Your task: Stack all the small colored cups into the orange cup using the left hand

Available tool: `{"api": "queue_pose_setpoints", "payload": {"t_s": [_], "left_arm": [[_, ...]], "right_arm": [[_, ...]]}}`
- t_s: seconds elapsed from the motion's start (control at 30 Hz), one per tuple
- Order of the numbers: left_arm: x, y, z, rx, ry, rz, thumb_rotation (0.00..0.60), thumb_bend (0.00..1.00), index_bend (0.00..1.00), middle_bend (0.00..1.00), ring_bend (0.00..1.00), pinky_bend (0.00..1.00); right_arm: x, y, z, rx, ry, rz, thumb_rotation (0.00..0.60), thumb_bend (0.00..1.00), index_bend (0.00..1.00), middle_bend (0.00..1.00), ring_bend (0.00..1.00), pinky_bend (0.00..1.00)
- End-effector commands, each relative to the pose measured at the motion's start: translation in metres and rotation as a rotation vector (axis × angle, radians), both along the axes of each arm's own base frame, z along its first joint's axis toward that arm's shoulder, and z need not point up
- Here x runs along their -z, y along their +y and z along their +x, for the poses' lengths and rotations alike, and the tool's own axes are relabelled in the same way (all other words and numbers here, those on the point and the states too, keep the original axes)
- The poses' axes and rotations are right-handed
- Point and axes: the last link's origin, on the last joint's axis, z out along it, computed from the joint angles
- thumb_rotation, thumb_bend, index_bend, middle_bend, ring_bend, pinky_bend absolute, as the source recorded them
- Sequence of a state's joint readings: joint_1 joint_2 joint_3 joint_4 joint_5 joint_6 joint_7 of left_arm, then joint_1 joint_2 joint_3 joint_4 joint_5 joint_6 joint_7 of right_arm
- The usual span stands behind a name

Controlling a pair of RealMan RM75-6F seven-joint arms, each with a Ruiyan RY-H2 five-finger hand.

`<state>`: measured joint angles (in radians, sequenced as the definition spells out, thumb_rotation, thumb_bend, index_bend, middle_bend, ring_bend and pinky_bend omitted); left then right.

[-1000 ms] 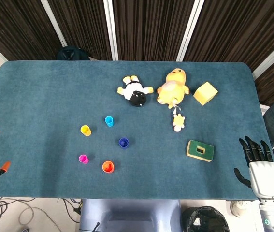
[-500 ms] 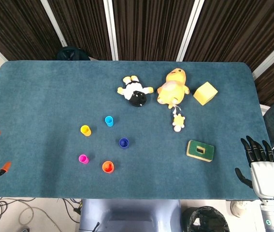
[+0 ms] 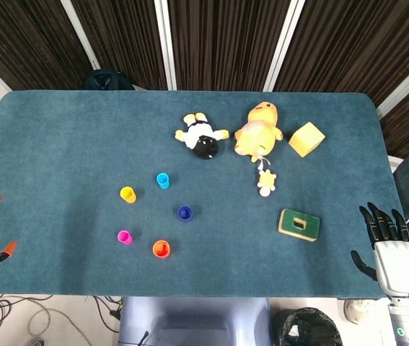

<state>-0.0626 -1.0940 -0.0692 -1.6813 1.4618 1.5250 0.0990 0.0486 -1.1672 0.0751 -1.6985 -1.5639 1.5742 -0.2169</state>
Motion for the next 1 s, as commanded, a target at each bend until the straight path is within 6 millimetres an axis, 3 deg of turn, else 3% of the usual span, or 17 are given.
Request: {"api": "queue_pose_setpoints", "payload": {"t_s": [0.03,0.73,1.0], "left_arm": [[0.000,0.001,-0.001,-0.001,-0.008,-0.005,0.600,0.18,0.11,0.10,0.03,0.03],[0.004,0.010,0.002,0.050,-0.069,-0.071,0.600,0.18,0.12,0.10,0.03,0.03],[0.000,0.042,0.023,0.132,-0.078,-0.146,0.600,0.18,0.13,0.10,0.03,0.03]], "right_arm": [[0.000,0.000,0.000,0.000,0.001,0.001,0.600,0.33,0.05,0.07,0.14,0.07],[-0.003,0.000,-0.001,0.007,-0.001,-0.014,0.600,0.33,0.05,0.07,0.14,0.07],[-0.003,0.000,-0.002,0.009,-0.005,-0.015,0.600,0.33,0.05,0.07,0.14,0.07]]}}
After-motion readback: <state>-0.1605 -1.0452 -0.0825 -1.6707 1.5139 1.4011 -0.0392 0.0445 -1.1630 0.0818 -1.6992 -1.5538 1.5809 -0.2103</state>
